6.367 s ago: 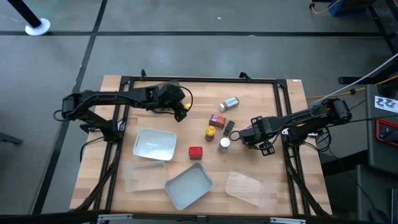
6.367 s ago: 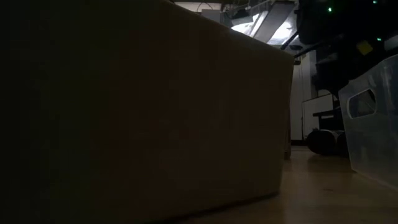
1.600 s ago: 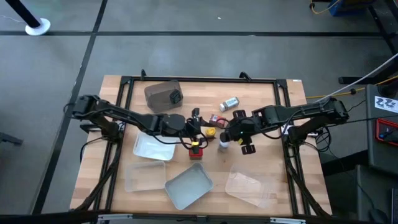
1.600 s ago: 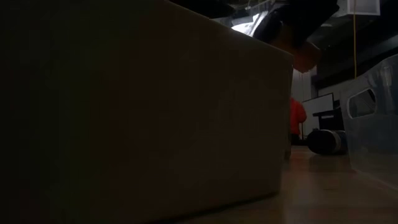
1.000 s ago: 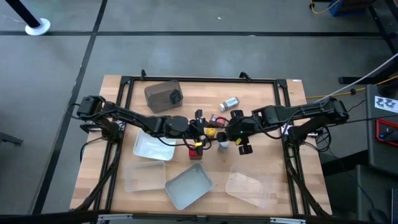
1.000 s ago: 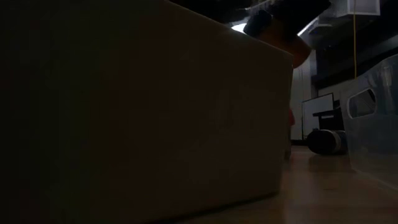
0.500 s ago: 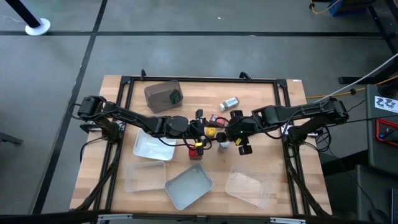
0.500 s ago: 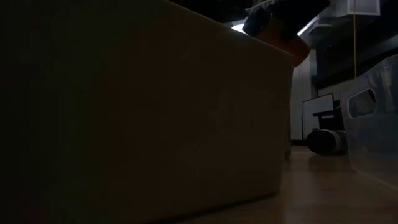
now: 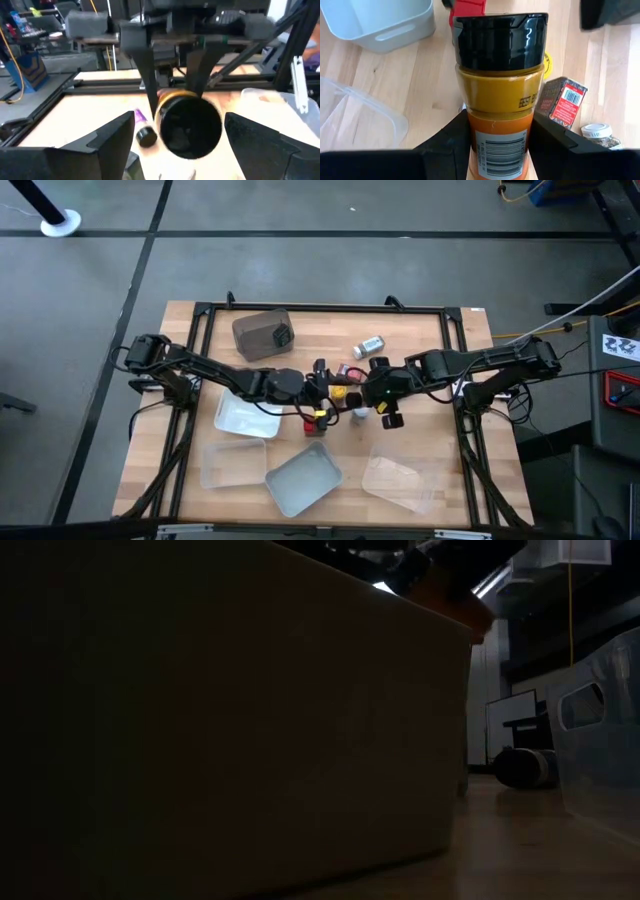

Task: Sort spices by type
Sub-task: Put the bottom black seasoning bottle into the right transparent bin

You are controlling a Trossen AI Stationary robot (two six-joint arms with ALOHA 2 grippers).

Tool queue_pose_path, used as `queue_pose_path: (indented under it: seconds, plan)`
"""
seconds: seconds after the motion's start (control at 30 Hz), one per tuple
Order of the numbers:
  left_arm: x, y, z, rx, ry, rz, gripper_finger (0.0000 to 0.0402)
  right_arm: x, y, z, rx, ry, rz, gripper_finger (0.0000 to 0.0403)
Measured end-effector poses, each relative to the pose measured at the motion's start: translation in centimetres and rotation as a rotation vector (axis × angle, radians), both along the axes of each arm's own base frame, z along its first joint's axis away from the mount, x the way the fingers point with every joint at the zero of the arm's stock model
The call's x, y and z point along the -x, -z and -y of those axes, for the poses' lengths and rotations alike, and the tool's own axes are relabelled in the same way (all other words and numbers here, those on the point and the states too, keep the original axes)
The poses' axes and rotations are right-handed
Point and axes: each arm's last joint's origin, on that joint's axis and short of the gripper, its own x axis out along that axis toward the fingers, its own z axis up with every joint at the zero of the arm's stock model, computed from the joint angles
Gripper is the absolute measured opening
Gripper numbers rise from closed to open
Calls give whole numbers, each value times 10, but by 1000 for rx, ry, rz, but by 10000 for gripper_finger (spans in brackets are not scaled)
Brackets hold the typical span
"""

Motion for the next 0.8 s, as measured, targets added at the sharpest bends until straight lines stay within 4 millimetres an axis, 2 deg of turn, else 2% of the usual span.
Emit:
queue_pose_path:
  seconds: [0.7, 0.8]
  plan:
    - [0, 1, -1, -2, -2, -15, 294, -8, -5, -1, -11, 3, 96, 158]
    - [0, 1, -1, -3, -3, -16, 281, -8, -5, -1, -11, 3, 94, 158]
